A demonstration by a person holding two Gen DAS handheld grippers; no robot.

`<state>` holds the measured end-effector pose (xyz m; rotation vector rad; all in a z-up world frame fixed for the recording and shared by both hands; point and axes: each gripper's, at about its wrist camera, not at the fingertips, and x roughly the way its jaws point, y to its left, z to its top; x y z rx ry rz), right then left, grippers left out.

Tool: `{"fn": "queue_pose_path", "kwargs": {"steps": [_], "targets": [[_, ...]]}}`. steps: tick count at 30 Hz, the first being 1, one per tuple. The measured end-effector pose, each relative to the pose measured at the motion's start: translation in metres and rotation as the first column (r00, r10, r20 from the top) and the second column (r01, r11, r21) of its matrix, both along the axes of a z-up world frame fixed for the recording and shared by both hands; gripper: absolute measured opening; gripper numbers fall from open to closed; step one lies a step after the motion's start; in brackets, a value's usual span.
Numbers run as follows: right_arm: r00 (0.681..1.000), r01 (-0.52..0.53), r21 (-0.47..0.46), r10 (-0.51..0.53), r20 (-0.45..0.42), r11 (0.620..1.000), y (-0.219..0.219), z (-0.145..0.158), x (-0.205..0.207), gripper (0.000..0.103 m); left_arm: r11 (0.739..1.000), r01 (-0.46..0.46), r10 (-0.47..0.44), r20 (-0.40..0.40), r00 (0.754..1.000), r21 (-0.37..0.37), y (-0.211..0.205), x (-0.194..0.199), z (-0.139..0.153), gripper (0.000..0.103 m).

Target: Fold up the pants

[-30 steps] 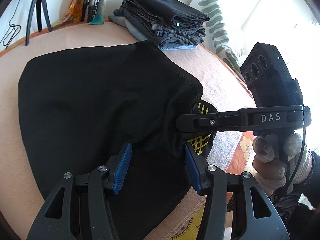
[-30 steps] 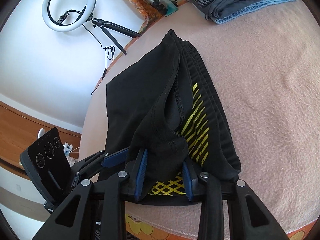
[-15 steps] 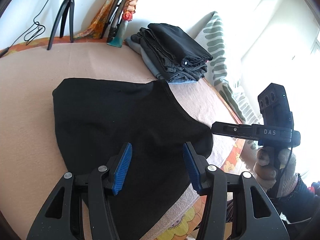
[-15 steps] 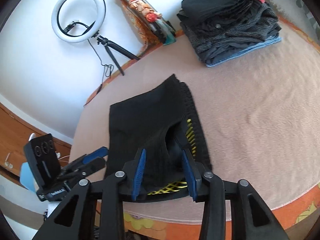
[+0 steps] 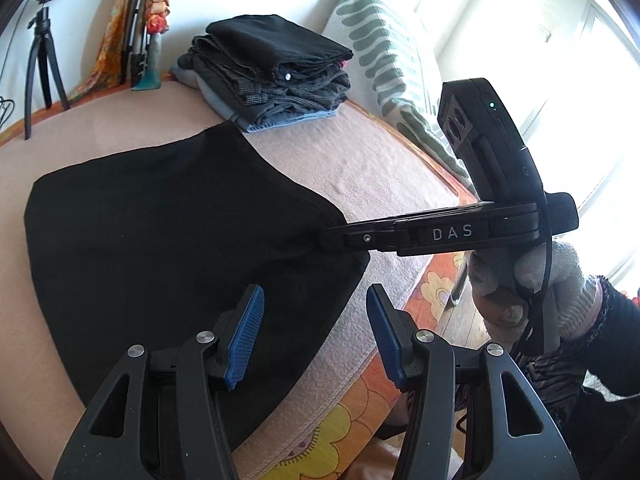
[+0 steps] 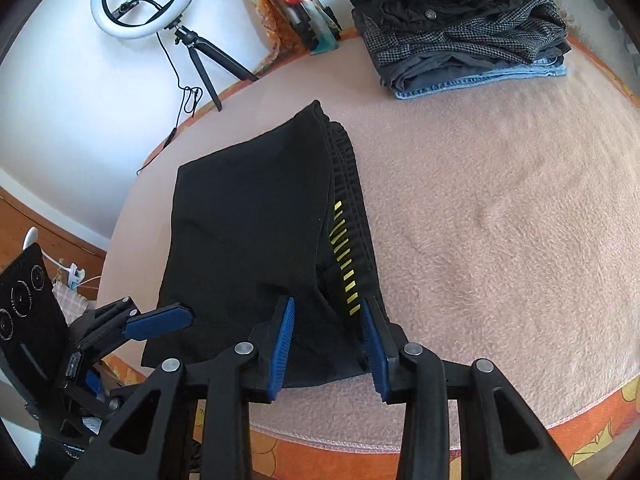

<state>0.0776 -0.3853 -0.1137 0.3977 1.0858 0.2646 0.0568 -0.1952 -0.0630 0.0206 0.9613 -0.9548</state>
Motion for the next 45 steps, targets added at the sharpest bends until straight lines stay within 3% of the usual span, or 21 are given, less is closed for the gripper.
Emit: {"fn": "queue_pose_path", "kwargs": {"steps": [3, 4, 10, 12, 18, 19, 20, 21, 22, 26, 31, 32, 34, 39, 45], "targets": [[1.0, -0.007, 0.024, 0.007, 0.017, 1.0, -0.004, 0.006, -0.002, 0.004, 1.0, -0.012, 0.012, -0.002, 1.0, -0.001, 0.005, 0.005, 0.002, 0.052], [1.0, -0.012, 0.042, 0.011, 0.027, 0.999, -0.005, 0.01, -0.002, 0.001, 1.0, -0.025, 0.024, -0.003, 1.0, -0.006, 0.009, 0.007, 0.004, 0.052], [0.996, -0.05, 0.136, 0.039, 0.083, 0.989, 0.013, 0.041, 0.02, 0.0, 0.985, -0.147, 0.149, 0.02, 0.989, -0.089, 0.05, 0.017, 0.028, 0.052], [0.994, -0.076, 0.211, 0.058, 0.089, 0.974, 0.029, 0.045, 0.034, 0.0, 0.979, -0.169, 0.173, 0.024, 0.985, -0.114, 0.061, 0.017, 0.033, 0.052], [0.99, -0.141, 0.355, 0.12, 0.079, 0.924, 0.073, 0.04, 0.068, 0.007, 0.978, -0.188, 0.19, 0.011, 0.982, -0.093, 0.073, 0.012, 0.025, 0.052], [0.988, -0.148, 0.36, 0.124, 0.091, 0.921, 0.074, 0.042, 0.068, 0.009, 0.979, -0.181, 0.183, 0.006, 0.983, -0.093, 0.073, 0.011, 0.023, 0.052], [0.986, -0.156, 0.351, 0.128, 0.103, 0.923, 0.072, 0.045, 0.067, 0.023, 0.981, -0.172, 0.173, 0.003, 0.985, -0.091, 0.071, 0.01, 0.021, 0.052], [0.985, -0.159, 0.338, 0.129, 0.111, 0.928, 0.069, 0.048, 0.066, 0.043, 0.983, -0.164, 0.164, 0.001, 0.986, -0.088, 0.069, 0.009, 0.019, 0.052], [0.987, -0.143, 0.329, 0.11, 0.117, 0.933, 0.062, 0.05, 0.064, 0.046, 0.985, -0.149, 0.149, -0.002, 0.989, -0.084, 0.064, 0.006, 0.018, 0.052], [0.994, -0.048, 0.253, 0.021, 0.107, 0.966, 0.032, 0.049, 0.045, 0.046, 0.996, -0.084, 0.083, -0.028, 0.996, -0.033, 0.034, 0.002, 0.002, 0.052], [1.0, 0.017, 0.223, -0.021, 0.016, 0.975, 0.008, 0.024, 0.023, 0.046, 0.991, -0.126, 0.115, -0.19, 0.975, -0.045, 0.015, 0.025, -0.036, 0.049], [1.0, 0.025, 0.235, -0.027, 0.005, 0.972, 0.005, 0.019, 0.021, 0.046, 0.99, -0.131, 0.119, -0.188, 0.975, -0.055, 0.012, 0.026, -0.038, 0.046], [0.999, 0.042, 0.252, -0.042, -0.006, 0.967, -0.001, 0.014, 0.02, 0.046, 0.988, -0.131, 0.118, -0.166, 0.979, -0.076, 0.01, 0.029, -0.038, 0.012], [0.997, 0.055, 0.254, -0.067, 0.039, 0.966, -0.012, 0.025, 0.018, 0.046, 0.965, -0.237, 0.228, -0.082, 0.97, -0.115, 0.044, 0.036, -0.015, 0.01], [0.998, 0.058, 0.202, -0.057, -0.011, 0.978, -0.006, 0.018, 0.015, 0.04, 0.922, -0.357, 0.34, -0.127, 0.932, -0.153, 0.09, 0.046, -0.016, 0.009]]}}
